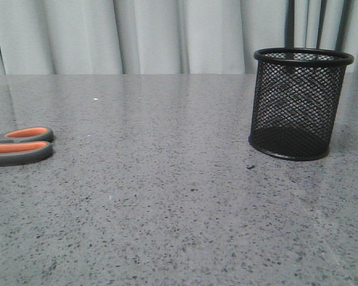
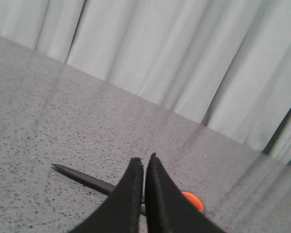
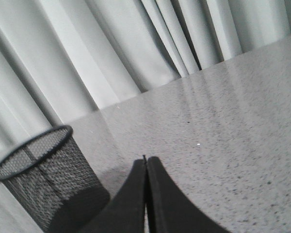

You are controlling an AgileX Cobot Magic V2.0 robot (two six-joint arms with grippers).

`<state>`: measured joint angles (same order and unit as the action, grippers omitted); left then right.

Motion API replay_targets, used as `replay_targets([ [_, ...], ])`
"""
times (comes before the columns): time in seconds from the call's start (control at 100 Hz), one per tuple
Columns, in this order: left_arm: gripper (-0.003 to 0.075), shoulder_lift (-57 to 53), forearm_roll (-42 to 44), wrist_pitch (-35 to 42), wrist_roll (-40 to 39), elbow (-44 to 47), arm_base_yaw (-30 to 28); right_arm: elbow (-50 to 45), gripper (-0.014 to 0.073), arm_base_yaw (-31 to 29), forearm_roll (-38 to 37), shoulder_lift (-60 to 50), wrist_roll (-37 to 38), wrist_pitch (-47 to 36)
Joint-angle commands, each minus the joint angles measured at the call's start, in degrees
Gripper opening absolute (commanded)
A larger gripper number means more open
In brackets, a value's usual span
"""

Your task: Put scissors into bucket

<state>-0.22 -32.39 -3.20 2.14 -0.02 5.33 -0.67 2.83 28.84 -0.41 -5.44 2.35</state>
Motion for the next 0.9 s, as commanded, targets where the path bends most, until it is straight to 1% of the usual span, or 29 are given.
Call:
replay_targets([
  [0.0,-0.0021,-1.46,-6.73,4.43,-0.12,-0.02,-0.14,0.01,-0.0069,-0.46,4.92,-1.20,-0.31,-3.97],
  [0.09,-0.0021,-1.46,-8.40,3.20,-0.12,-2.32,-0.14,2.63,-0.0066,-0.46,5.06,-1.09,-0.31,-1.03],
  [0.18,-0.0021,-1.23,-7.69,-0.45,-0.12,-6.22,-0.14,6.19,-0.0066,-0.46,4.96,-0.08,-0.31,2.55],
  [0.25,-0.0021,-0.04,-5.68,-3.41,-0.12,-9.87,-0.14,9.31,-0.0066,-0.46,3.57,1.91,-0.31,5.47],
  [0.3,-0.0021,1.32,-2.68,-5.94,-0.12,-12.79,-0.14,11.91,-0.0066,-0.46,1.50,4.00,-0.31,8.43],
  [0.44,-0.0021,8.34,7.19,-17.54,-0.12,-23.02,-0.14,20.53,-0.0066,-0.46,-4.06,13.07,-0.31,18.26],
  [0.54,-0.0021,14.97,13.24,-28.14,0.04,-30.97,-0.14,27.04,-0.0066,-0.46,-6.89,20.64,-0.31,25.05],
  [0.6,-0.0021,19.10,15.45,-33.82,0.31,-36.02,-0.14,31.27,-0.0066,-0.46,-7.83,25.25,-0.31,29.63],
  [0.7,-0.0020,24.57,16.32,-42.54,4.72,-42.48,-0.14,36.60,-0.0068,-0.46,-8.07,30.94,-0.87,34.77],
  [0.77,-0.0020,27.59,16.32,-46.22,5.72,-45.84,-0.14,39.09,-0.0069,-0.46,-8.07,33.64,-1.16,36.51],
  [0.89,-0.0020,30.72,16.32,-47.94,5.72,-48.57,-0.14,40.80,-0.0069,-0.46,-8.07,35.93,-1.38,36.86],
])
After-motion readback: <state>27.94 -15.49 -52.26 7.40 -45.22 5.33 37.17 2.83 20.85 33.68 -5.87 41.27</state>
